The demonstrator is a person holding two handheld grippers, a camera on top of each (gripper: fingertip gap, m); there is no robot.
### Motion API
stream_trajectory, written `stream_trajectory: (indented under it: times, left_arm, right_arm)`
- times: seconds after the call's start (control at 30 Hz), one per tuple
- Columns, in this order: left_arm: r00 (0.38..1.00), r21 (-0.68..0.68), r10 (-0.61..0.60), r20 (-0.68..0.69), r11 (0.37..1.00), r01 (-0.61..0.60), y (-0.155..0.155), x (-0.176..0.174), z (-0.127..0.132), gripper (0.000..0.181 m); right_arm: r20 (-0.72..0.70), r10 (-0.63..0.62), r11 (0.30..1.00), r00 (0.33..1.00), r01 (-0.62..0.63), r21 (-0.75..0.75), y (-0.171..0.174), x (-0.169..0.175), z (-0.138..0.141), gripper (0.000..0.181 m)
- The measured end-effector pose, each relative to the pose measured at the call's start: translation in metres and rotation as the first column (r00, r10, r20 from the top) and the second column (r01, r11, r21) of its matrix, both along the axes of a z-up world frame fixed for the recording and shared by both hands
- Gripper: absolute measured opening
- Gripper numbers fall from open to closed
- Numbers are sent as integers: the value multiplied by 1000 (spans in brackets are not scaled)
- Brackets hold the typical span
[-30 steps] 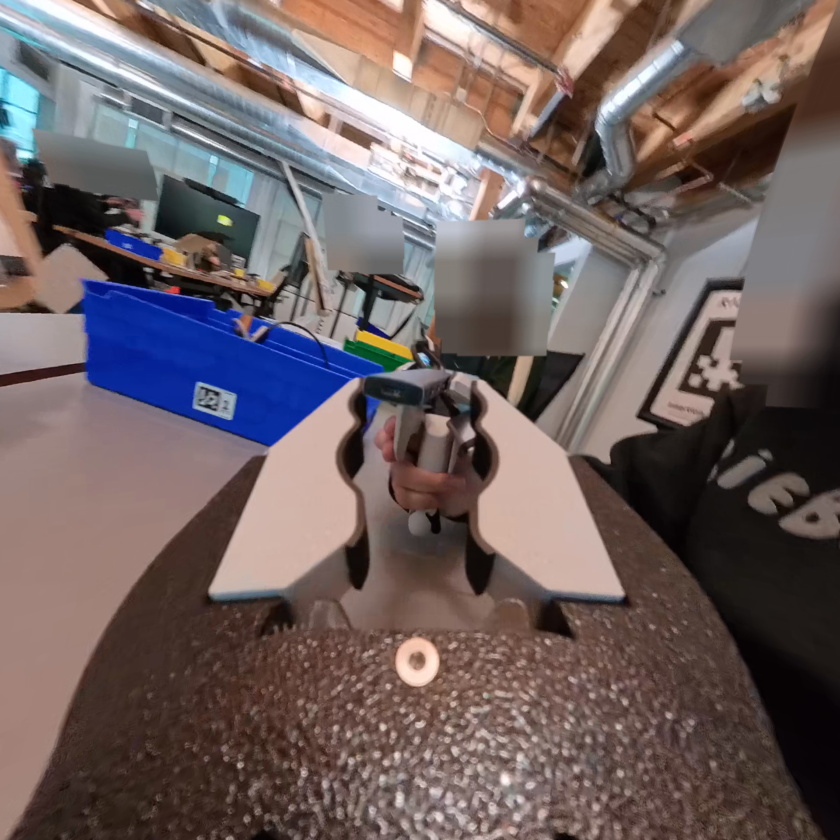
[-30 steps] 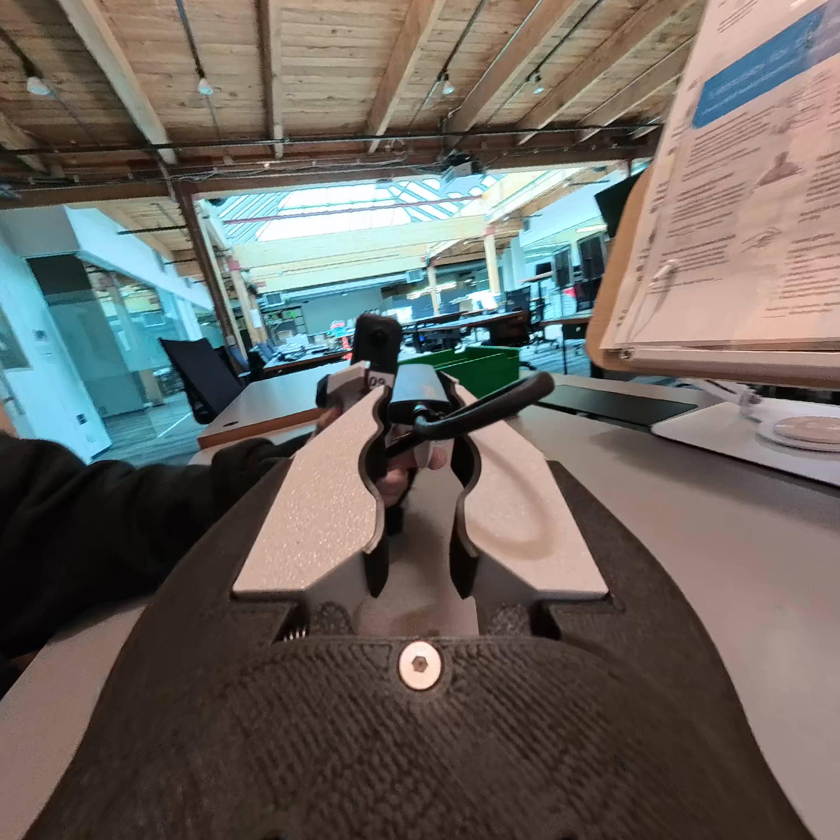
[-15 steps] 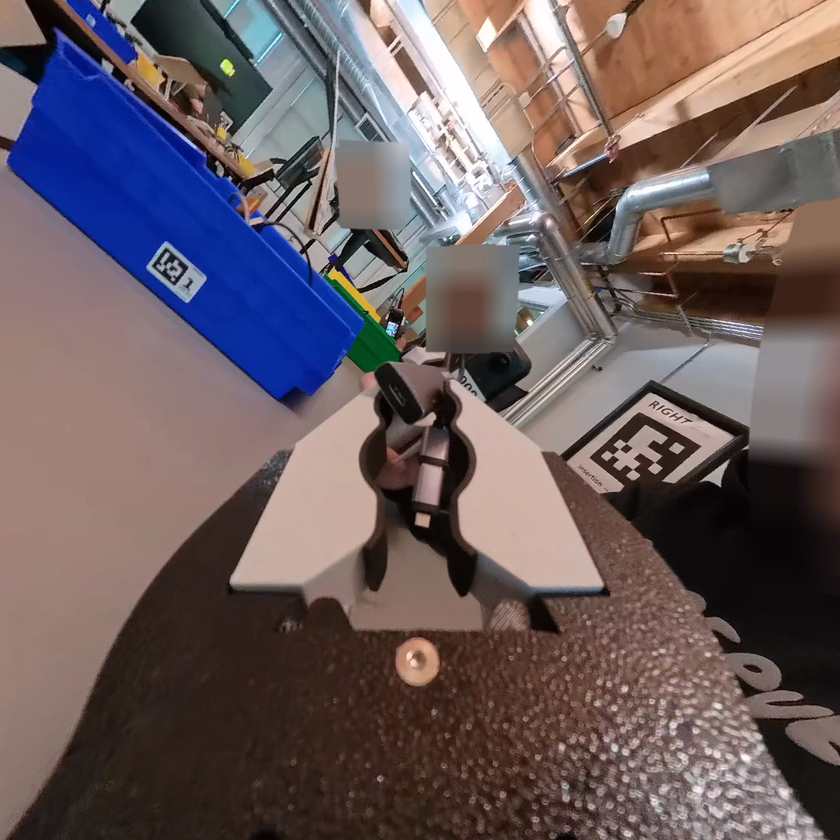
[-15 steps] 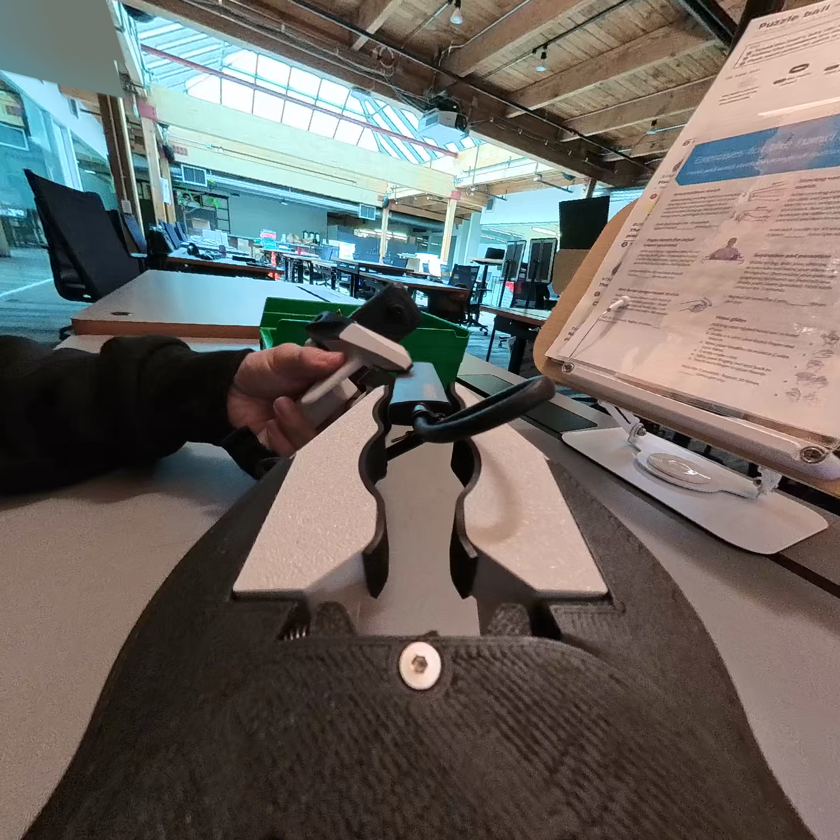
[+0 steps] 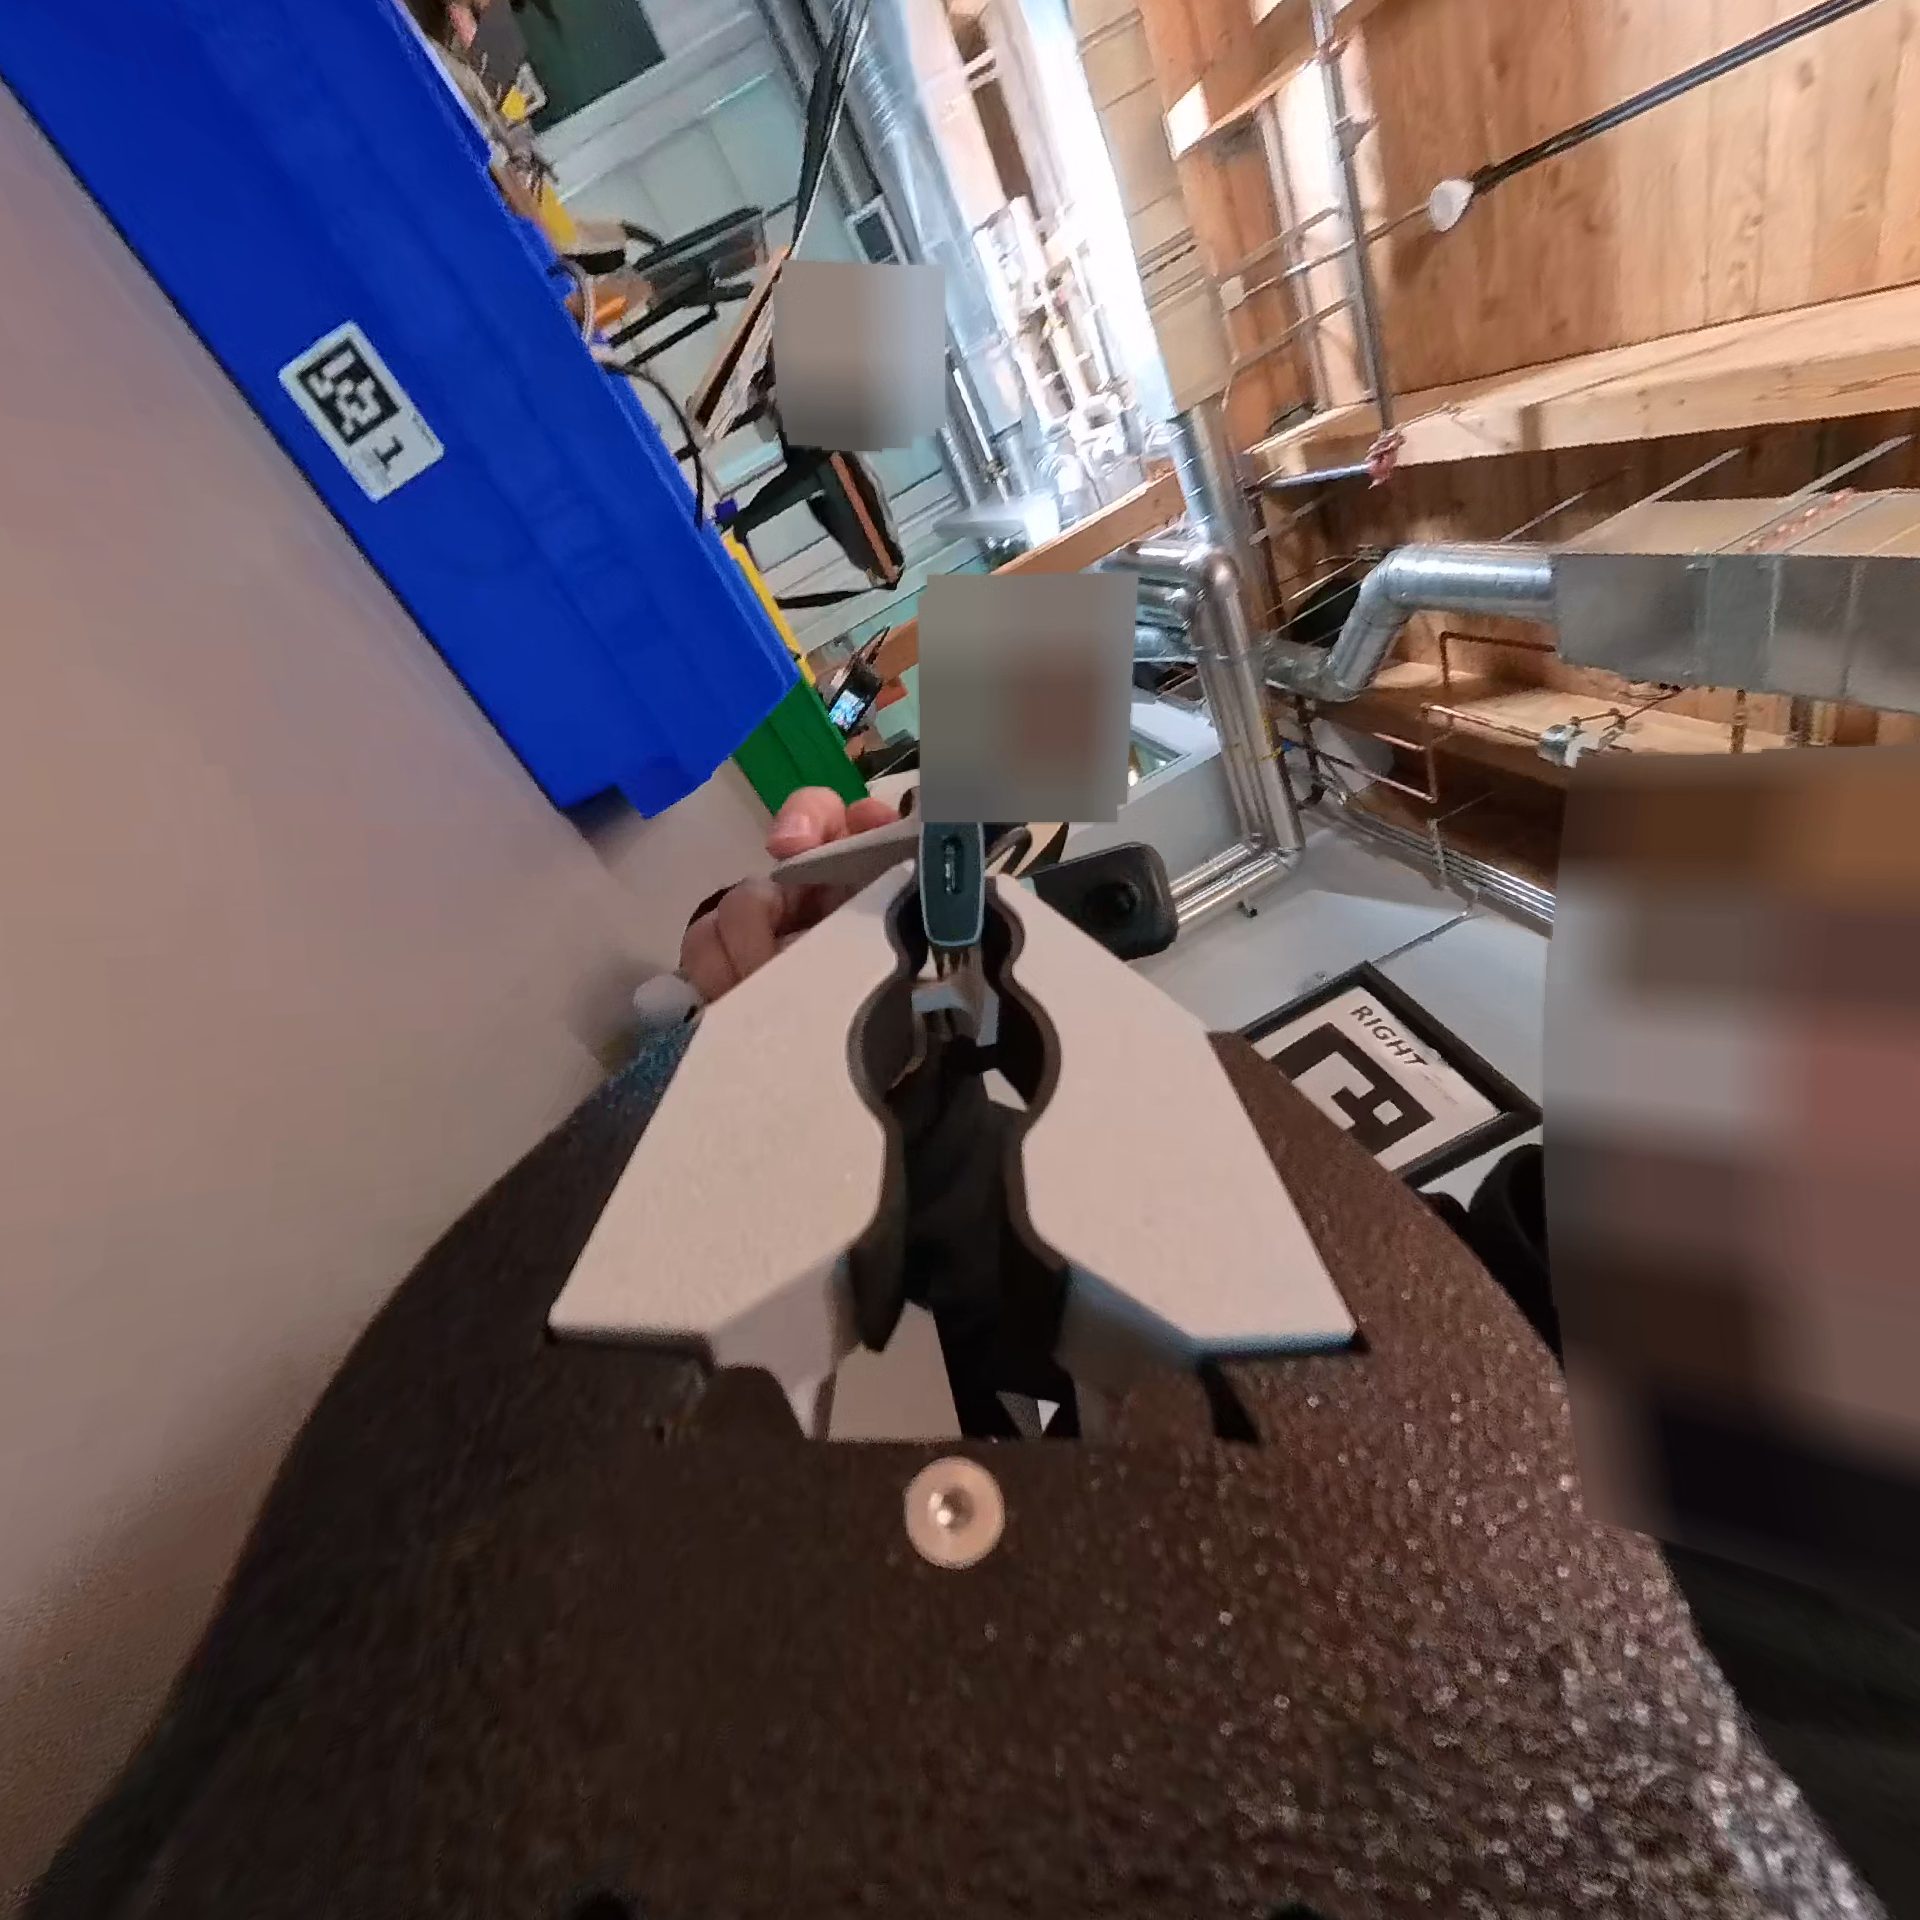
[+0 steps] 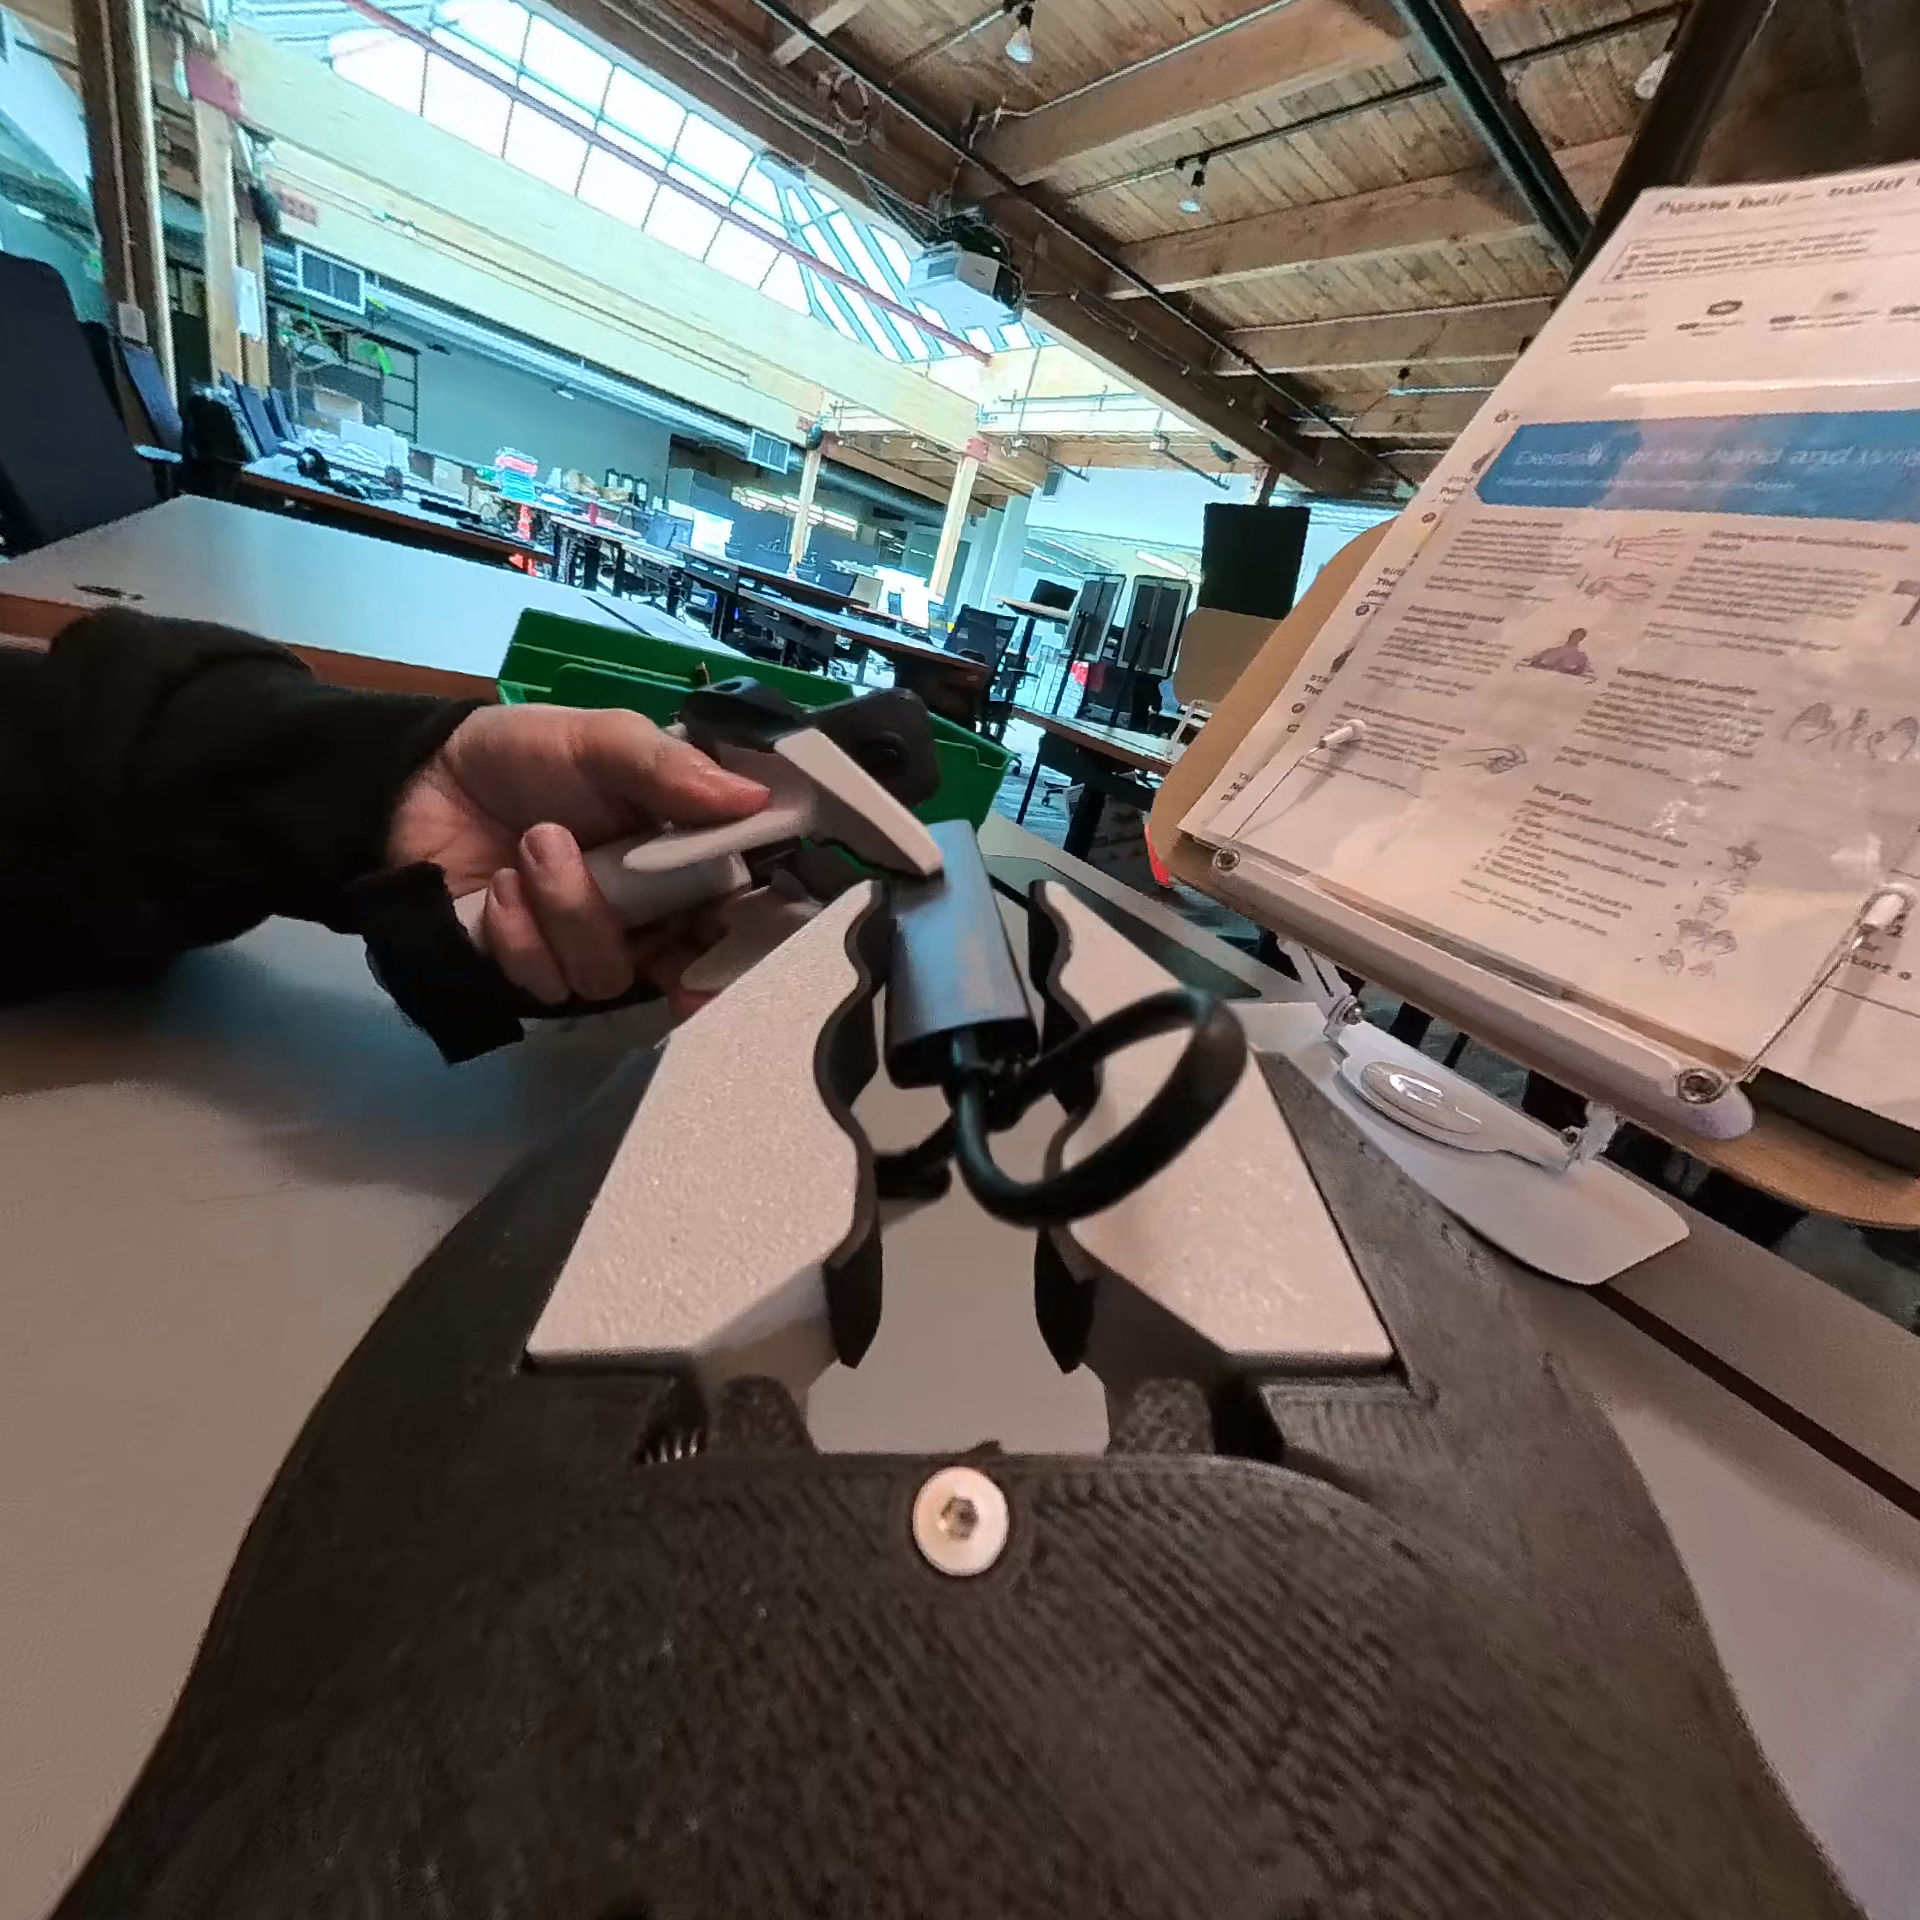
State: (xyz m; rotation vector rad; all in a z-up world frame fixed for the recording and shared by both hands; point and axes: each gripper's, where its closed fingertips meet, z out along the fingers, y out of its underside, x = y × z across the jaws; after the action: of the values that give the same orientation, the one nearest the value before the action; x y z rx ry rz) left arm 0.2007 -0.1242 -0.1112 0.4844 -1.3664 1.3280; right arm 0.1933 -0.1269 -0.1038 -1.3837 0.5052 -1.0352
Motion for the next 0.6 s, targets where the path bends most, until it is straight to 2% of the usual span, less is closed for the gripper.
stream_trajectory:
  times: [0.2,0.4,0.6]
  left_arm:
    - [1000,39,1,-14,999,0,0,-1,2,6]
    - [999,79,5,-45,997,-2,2,2,1,6]
    - [997,60,14,-82,998,-9,4,6,5,6]
  right_arm:
    - [2,11,999,1000,-11,-50,3,-1,-1,23]
    - [35,-31,981,999,37,-189,3,0,-8,23]
    - [36,-39,984,999,44,-170,2,0,-5,22]
